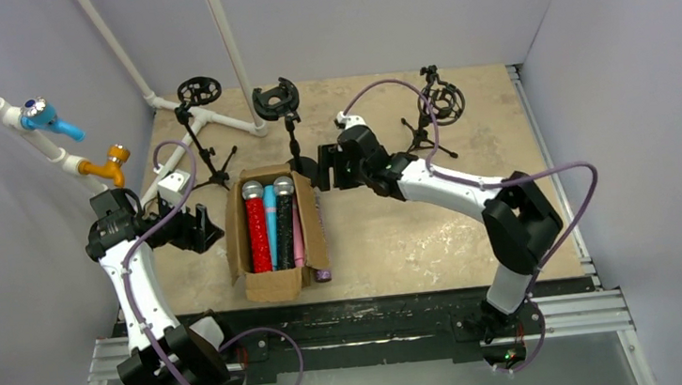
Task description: Attach the microphones to the stand
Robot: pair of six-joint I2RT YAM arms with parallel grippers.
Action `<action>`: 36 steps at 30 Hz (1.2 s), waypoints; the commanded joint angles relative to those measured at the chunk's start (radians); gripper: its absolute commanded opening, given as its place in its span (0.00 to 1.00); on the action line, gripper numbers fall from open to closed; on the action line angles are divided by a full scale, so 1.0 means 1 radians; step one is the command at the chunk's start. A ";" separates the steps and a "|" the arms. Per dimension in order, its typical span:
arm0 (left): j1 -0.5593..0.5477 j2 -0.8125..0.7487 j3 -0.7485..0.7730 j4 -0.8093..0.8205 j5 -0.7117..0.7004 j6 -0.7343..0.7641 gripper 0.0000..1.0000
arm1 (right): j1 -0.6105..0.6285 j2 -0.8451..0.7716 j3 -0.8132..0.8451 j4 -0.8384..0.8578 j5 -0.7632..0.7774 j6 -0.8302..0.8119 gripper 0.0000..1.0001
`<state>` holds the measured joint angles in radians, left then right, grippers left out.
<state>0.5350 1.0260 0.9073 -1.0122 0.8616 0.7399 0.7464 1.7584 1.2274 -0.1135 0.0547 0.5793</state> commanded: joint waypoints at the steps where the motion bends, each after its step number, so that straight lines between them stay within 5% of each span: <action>1: -0.005 -0.009 0.030 -0.009 0.059 -0.021 0.72 | 0.072 -0.097 0.120 -0.050 0.082 -0.014 0.73; 14: -0.005 -0.010 0.025 -0.001 0.029 -0.021 0.72 | 0.314 0.141 0.508 -0.252 0.070 -0.061 0.73; 36: -0.025 -0.010 -0.090 0.091 -0.047 0.045 0.71 | 0.358 0.395 0.616 -0.298 0.039 -0.024 0.59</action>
<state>0.5308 1.0161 0.8726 -0.9920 0.8555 0.7422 1.0931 2.1159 1.8034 -0.3740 0.1116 0.5423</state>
